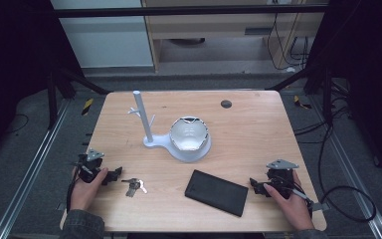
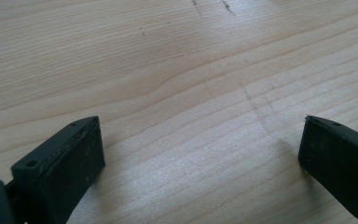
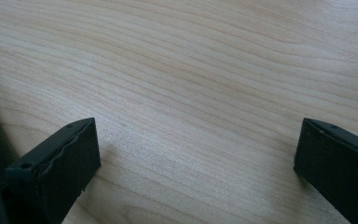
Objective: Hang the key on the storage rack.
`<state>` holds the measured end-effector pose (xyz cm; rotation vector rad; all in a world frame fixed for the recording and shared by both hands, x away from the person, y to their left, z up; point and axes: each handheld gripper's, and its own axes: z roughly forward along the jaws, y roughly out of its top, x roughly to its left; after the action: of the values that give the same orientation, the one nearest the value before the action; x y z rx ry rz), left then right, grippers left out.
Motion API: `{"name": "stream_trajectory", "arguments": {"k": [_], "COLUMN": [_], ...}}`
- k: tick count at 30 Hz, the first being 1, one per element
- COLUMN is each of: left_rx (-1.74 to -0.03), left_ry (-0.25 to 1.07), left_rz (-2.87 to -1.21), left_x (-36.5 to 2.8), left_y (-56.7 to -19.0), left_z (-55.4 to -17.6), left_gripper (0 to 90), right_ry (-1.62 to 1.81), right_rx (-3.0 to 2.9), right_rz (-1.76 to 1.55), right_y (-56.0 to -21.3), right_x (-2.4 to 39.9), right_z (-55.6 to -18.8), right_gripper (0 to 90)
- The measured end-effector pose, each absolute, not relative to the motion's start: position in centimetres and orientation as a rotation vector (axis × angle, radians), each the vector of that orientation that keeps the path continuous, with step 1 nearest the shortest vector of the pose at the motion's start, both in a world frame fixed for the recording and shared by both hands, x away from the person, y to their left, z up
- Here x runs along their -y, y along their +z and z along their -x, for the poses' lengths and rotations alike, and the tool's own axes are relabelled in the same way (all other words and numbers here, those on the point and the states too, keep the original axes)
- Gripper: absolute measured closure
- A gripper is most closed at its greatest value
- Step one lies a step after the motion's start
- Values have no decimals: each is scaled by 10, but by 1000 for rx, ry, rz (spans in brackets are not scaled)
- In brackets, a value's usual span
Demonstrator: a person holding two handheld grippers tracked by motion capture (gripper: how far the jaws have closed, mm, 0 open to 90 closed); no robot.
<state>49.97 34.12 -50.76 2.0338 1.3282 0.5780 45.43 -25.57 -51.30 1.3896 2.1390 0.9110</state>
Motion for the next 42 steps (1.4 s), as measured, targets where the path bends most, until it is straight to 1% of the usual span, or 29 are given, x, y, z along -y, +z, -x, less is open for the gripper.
{"name": "stream_trajectory", "arguments": {"k": [3,5,8,11,16,19,23,25,26,28,31,37,42], "left_rx": [-1333,-1323,-1237,-1192,-1108,-1091,-1072,-1057,-1058,-1067,-1069,-1060,-1031], "left_ry": [565,567,530,554,552,607,600,570,556,486,453,428,426], "left_rz": [-2044,-2046,-2013,-2041,-2089,-2153,-2264,-2343,-2357,-2360,-2362,-2465,-2539], "left_x": [-340,-338,-330,-320,-297,-279,-259,-251,-247,-242,-236,-230,-230], "left_y": [-505,-502,-493,-487,-474,-464,-460,-459,-459,-456,-450,-445,-446], "left_z": [-498,-497,-493,-488,-475,-471,-469,-469,-468,-467,-464,-461,-457], "left_gripper": [11,51,45,50,54,52,52,58,58,60,59,53,90], "right_ry": [911,911,910,909,911,910,910,910,910,910,910,912,908], "right_rx": [-2138,-2135,-2134,-2134,-2132,-2131,-2130,-2130,-2130,-2130,-2132,-2135,-2136], "right_rz": [-1390,-1391,-1392,-1390,-1394,-1396,-1398,-1398,-1398,-1397,-1396,-1393,-1383], "right_y": [-513,-513,-513,-513,-513,-513,-513,-513,-513,-513,-513,-513,-514], "right_x": [256,255,255,256,256,256,256,256,256,256,256,256,257], "right_z": [-454,-454,-453,-453,-452,-451,-451,-451,-451,-451,-451,-452,-452], "right_gripper": [4,4,4,4,4,4,4,4,4,4,4,4,4]}}
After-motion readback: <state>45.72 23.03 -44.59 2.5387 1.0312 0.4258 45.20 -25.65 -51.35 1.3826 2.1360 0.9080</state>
